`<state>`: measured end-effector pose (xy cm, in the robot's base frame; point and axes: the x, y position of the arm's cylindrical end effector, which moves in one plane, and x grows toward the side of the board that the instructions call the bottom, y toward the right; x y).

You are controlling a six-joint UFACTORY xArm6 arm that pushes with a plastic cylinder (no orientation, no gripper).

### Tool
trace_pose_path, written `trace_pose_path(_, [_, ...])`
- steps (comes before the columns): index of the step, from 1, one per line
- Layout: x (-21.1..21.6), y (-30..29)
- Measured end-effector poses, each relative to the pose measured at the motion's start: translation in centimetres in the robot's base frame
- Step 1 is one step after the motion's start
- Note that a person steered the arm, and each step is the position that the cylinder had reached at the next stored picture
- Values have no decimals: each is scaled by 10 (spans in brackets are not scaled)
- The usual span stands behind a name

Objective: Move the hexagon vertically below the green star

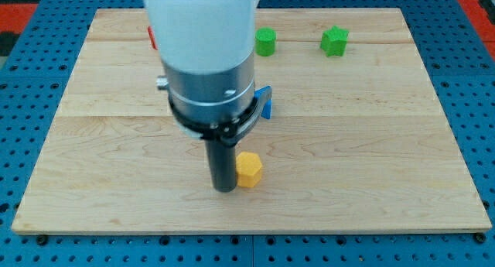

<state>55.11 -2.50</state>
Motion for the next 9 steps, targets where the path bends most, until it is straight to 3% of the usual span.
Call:
trace_pose_path(2, [-34, 73])
trace_pose_path(4, [-65, 105])
trace_pose_path(9, [-83, 170])
